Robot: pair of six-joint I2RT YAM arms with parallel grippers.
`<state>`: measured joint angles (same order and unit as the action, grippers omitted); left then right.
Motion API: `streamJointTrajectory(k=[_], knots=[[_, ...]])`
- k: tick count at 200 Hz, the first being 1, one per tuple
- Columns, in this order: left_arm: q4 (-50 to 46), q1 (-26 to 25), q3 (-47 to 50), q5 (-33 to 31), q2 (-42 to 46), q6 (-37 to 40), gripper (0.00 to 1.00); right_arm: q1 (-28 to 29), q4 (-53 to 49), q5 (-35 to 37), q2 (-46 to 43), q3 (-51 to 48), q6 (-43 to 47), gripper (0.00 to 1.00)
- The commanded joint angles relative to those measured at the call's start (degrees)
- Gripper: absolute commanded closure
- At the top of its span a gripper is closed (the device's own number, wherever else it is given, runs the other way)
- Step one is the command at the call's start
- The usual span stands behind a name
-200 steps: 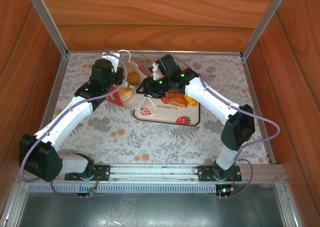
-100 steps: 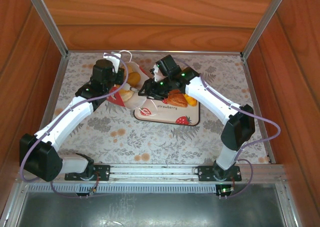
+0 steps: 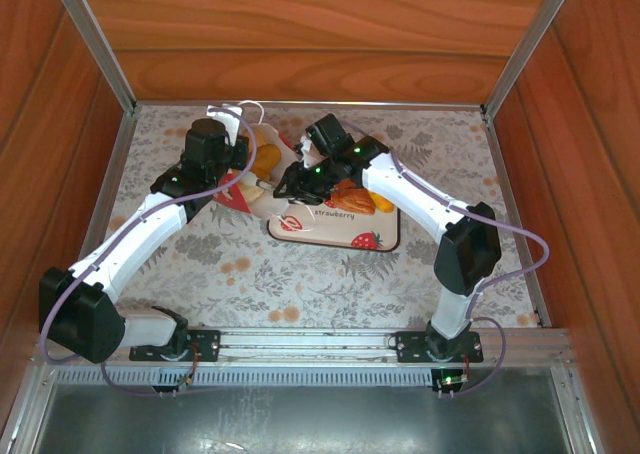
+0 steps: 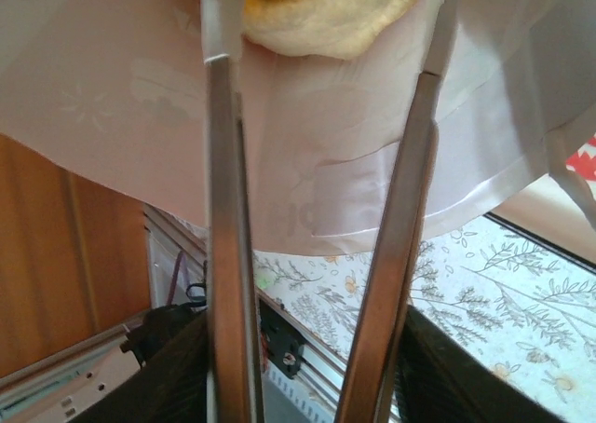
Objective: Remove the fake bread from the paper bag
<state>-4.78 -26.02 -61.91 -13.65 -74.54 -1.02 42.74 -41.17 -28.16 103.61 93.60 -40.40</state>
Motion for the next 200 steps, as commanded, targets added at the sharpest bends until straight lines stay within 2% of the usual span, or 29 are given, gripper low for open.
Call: streamJointTrajectory(k=[1,30,85,131,171,200], knots=[[1.4,-0.6,-1.1,0.3,0.1,-0.1,1.00,0.3,0.1,-0.8,0.0,1.4,1.2,0.59],[1.5,-0.5,-0.9,-0.1,0.5,0.0,1.00,0.3,-0.5,1.1,-1.4,1.4,2.1,0.69],[1.4,-0.6,-0.8,-0.7,0.4,0.2,1.00,0.3,-1.9,6.2,-5.9,1.1,4.7,0.79],[1.5,-0.5,-0.9,-1.0,-0.1,0.3,1.00,0.3,-2.9,8.2,-7.9,0.9,5.3,0.83],[1.5,-0.6,-1.0,-1.4,-0.4,0.3,1.00,0.3,-3.5,9.2,-8.0,1.1,6.3,0.83],[1.4,-0.5,-1.1,-2.1,-0.7,0.1,1.00,0.3,-5.2,10.6,-11.2,1.8,7.4,0.83]])
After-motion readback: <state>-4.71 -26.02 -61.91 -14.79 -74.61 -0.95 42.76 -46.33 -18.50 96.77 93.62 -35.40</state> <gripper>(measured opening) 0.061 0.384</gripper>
